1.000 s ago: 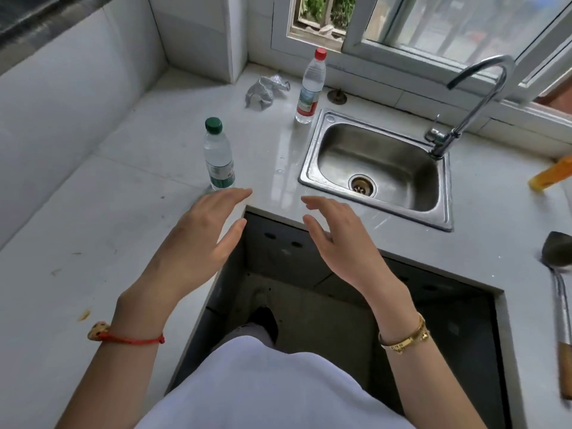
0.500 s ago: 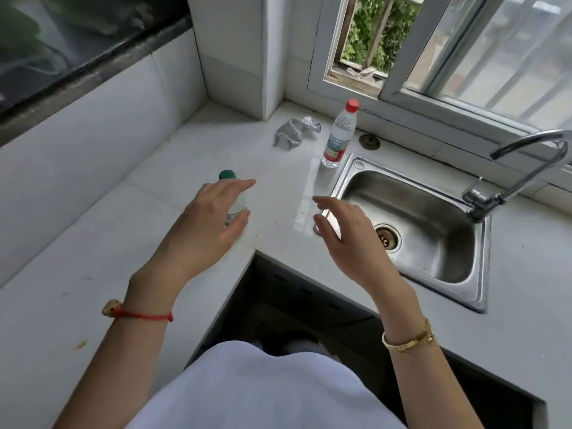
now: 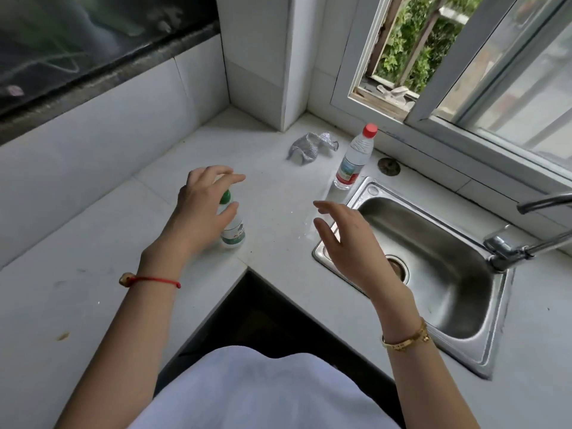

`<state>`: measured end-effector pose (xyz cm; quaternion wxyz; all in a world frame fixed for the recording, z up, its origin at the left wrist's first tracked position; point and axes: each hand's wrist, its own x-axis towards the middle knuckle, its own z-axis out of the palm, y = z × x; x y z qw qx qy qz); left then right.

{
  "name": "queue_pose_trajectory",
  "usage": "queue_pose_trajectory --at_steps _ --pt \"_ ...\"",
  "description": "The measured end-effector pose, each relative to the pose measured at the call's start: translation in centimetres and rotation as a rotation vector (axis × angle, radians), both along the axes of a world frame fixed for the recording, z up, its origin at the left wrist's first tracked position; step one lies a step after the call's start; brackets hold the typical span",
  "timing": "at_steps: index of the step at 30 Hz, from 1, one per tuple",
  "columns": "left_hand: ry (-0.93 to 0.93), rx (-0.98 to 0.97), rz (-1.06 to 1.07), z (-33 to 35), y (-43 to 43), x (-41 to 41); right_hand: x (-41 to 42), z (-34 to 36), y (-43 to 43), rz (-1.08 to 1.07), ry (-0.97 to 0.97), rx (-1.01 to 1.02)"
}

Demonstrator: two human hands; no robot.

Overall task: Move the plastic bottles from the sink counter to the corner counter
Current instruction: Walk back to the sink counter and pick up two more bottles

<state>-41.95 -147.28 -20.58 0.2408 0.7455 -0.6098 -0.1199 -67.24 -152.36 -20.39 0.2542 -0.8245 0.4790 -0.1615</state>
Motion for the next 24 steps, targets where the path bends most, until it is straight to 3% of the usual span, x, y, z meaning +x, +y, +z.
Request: queue_pose_trajectory --at_steps 6,24 --pt "0.074 0.252 0.034 -2.4 -3.1 2.3 0.1 -0.4 -3.2 0.05 0.039 -0.02" --pt "0.198 0.336 -0.056 -0.1 -7.9 2.1 1.1 -2.1 -10.8 0.114 0.066 0.007"
